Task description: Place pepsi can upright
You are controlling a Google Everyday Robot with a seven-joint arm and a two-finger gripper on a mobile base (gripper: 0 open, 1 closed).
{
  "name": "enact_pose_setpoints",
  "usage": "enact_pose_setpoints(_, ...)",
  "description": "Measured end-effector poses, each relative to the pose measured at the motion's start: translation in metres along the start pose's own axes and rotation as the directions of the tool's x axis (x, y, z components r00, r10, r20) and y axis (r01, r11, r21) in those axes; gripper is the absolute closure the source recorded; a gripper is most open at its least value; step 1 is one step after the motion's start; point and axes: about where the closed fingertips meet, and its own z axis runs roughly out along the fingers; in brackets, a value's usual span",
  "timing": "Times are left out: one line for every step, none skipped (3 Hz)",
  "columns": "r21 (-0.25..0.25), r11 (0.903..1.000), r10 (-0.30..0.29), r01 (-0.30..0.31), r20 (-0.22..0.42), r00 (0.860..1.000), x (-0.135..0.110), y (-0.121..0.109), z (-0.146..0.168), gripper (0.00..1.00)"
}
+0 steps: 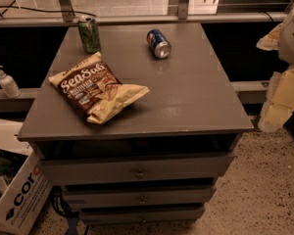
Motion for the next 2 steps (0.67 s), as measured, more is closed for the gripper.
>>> enact_pose_setpoints(0.012, 0.9999, -0.011, 0.011, 0.0, 1.0, -0.001, -0.009, 0.0, 0.0)
enact_pose_setpoints(0.035, 0.9972, -0.066, 0.067, -0.013, 0.998, -0.009, -0.037, 0.012, 0.0)
